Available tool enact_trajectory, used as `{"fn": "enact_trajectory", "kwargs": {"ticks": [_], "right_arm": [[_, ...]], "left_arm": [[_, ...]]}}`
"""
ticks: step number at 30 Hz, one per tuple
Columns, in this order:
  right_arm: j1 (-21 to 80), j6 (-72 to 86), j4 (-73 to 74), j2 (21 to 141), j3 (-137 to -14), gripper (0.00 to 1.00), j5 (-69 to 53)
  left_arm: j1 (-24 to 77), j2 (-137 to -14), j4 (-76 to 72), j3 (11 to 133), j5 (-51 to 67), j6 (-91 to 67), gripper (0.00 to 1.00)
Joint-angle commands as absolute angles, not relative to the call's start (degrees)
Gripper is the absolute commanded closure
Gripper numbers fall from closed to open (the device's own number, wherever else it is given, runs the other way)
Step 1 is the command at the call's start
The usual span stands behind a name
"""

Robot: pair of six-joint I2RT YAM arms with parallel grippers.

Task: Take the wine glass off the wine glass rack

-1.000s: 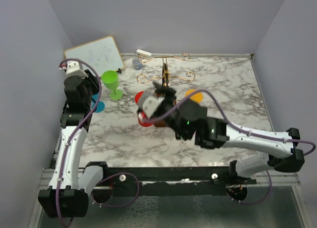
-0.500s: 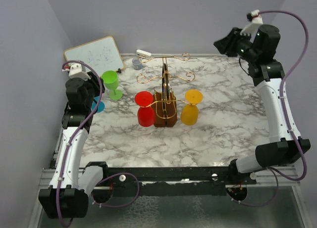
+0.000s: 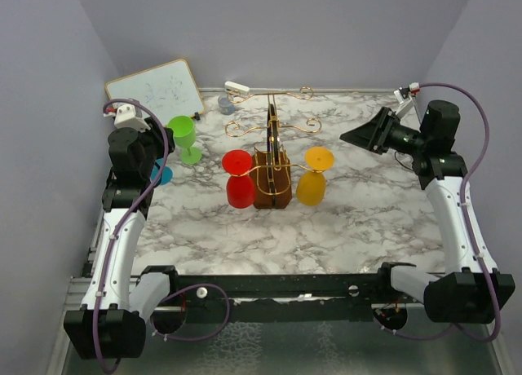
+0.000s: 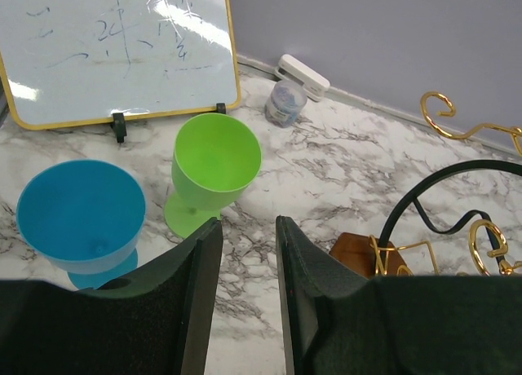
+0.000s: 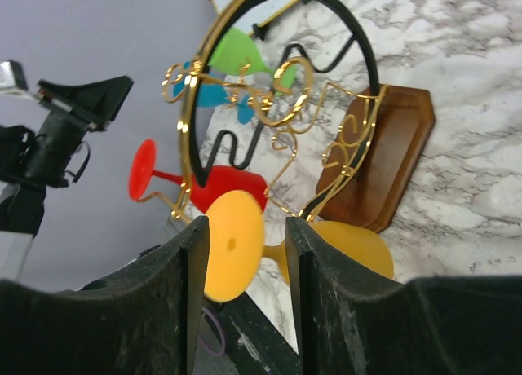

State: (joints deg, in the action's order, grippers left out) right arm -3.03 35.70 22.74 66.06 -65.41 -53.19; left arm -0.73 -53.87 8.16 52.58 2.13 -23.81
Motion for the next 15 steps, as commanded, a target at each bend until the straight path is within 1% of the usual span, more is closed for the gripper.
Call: {"fn": "enact_trajectory", "kwargs": {"ticks": [1, 7, 15], "right_arm": [[-3.08, 34.03, 23.86, 65.65, -63.57, 0.56, -58.34], [-3.08, 30.55, 28.31, 66.74, -63.58, 0.55, -56.97], [-2.99, 31.03, 26.26, 66.88, -61.55, 0.54, -59.98]], "left_arm": [[-0.70, -53.59, 6.06, 52.10, 4.01, -24.63, 0.64], [-0.70, -54.00, 6.23, 52.12, 4.04, -24.58, 0.64], [-0.70, -54.38, 6.17, 52.03, 4.29, -24.78, 0.64]]}}
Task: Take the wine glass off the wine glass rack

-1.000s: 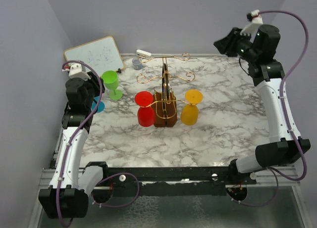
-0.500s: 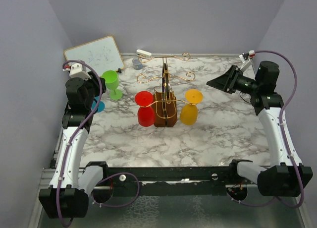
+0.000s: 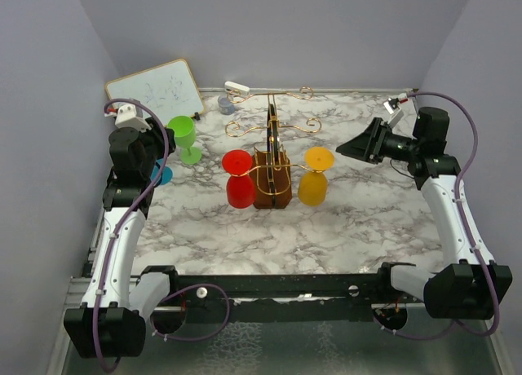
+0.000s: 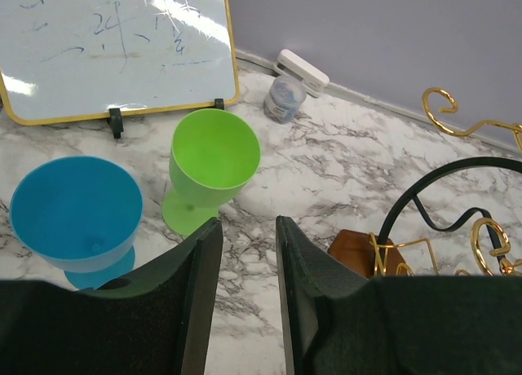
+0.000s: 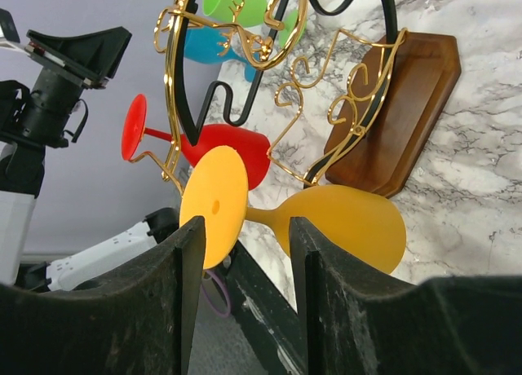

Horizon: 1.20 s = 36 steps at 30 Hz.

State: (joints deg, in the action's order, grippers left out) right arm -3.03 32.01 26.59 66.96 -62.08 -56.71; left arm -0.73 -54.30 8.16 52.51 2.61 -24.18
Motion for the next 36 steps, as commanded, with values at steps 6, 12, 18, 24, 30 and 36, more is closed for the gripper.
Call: {"fn": "enact_trajectory", "kwargs": {"ticks": [6, 12, 18, 24, 30, 36], "right_arm": [[-2.87, 32.55, 23.66, 67.23, -59.86, 0.54, -61.36], [-1.76, 33.77, 21.03, 68.43, -58.87, 0.55, -62.26], [-0.44, 34.44, 19.64, 69.12, -59.27, 0.56, -61.81], [1.83, 34.98, 18.73, 70.45, -59.89, 0.59, -60.49], [2.63, 35.90, 17.37, 70.62, -59.33, 0.74, -60.38], [2.64, 37.05, 17.63, 69.14, -59.71, 0.91, -59.12]], "left_arm": [[-0.70, -54.74, 6.06, 52.05, 4.89, -24.97, 0.64], [-0.70, -54.95, 6.09, 52.03, 4.79, -25.05, 0.64], [-0.70, -55.23, 6.29, 52.14, 4.74, -24.97, 0.64], [-0.70, -55.29, 6.26, 52.21, 4.92, -24.95, 0.64], [-0.71, -55.70, 6.52, 52.39, 5.10, -24.87, 0.64], [-0.79, -55.65, 6.61, 52.47, 5.14, -24.87, 0.64]]}}
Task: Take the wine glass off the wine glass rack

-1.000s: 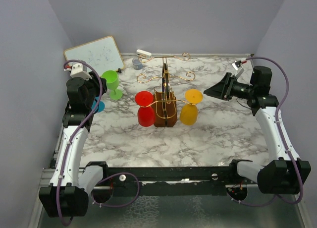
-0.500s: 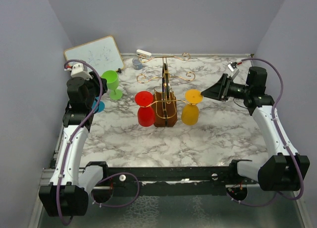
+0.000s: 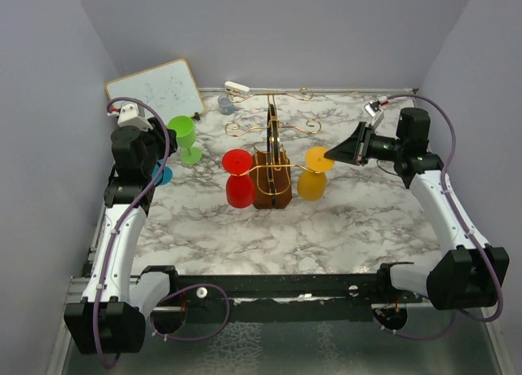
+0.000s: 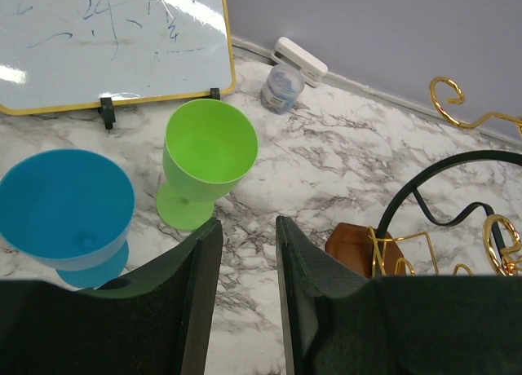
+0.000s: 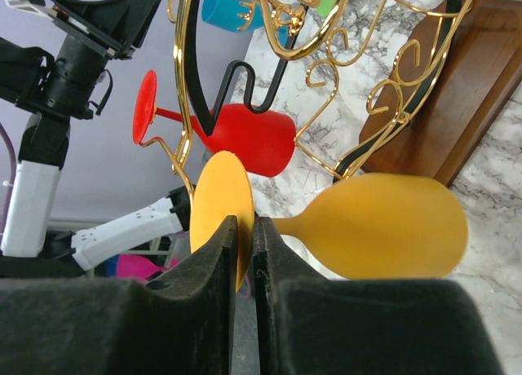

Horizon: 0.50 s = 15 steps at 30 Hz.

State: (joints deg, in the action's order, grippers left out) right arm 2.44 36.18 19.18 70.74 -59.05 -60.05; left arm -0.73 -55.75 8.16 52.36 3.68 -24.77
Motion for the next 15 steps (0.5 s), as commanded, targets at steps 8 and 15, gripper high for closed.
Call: {"fn": "enact_trajectory", "kwargs": {"ticks": [8, 15], "right_arm": [[2.64, 40.46, 17.71, 65.68, -60.38, 0.99, -57.66], [2.64, 41.74, 17.91, 65.11, -60.00, 0.99, -58.80]], "left_arm": [[-0.79, -55.47, 6.66, 52.45, 5.03, -24.84, 0.64], [-0.79, -55.28, 6.64, 52.48, 4.95, -24.92, 0.64]]}}
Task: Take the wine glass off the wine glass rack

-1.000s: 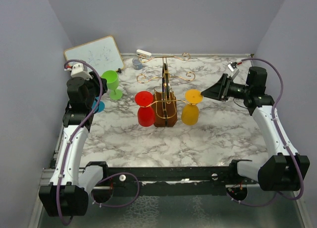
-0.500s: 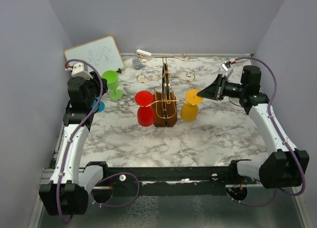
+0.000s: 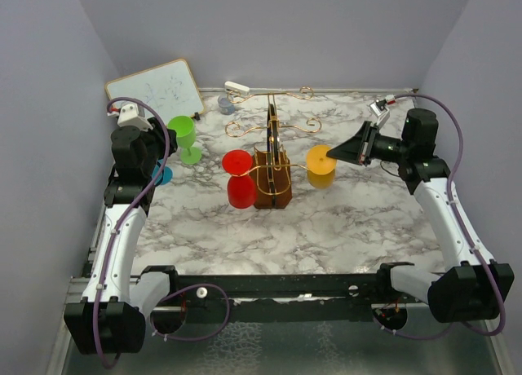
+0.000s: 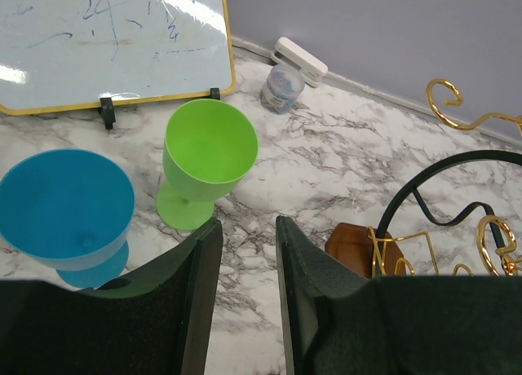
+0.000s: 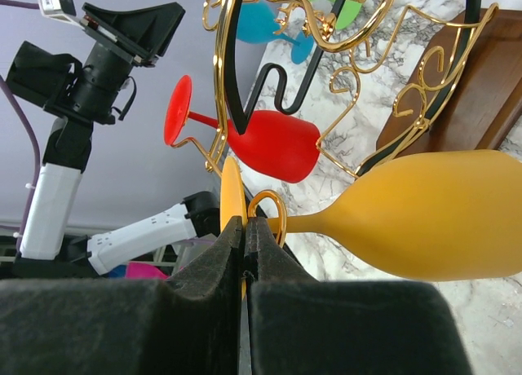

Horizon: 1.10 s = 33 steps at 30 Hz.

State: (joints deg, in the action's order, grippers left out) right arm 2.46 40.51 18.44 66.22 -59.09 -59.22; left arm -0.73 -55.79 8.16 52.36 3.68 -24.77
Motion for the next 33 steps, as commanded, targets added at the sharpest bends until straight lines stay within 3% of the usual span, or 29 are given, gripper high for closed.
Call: {"fn": "enact_trajectory", "kwargs": {"ticks": [1, 33], "right_arm": [[2.64, 42.17, 17.81, 64.86, -59.83, 0.99, -58.92], [2.93, 41.57, 19.88, 63.12, -58.64, 0.99, -63.65]], "left_arm": [[-0.79, -55.28, 6.63, 52.49, 4.95, -24.90, 0.64], [-0.80, -55.91, 6.90, 52.73, 5.28, -25.01, 0.64]]}}
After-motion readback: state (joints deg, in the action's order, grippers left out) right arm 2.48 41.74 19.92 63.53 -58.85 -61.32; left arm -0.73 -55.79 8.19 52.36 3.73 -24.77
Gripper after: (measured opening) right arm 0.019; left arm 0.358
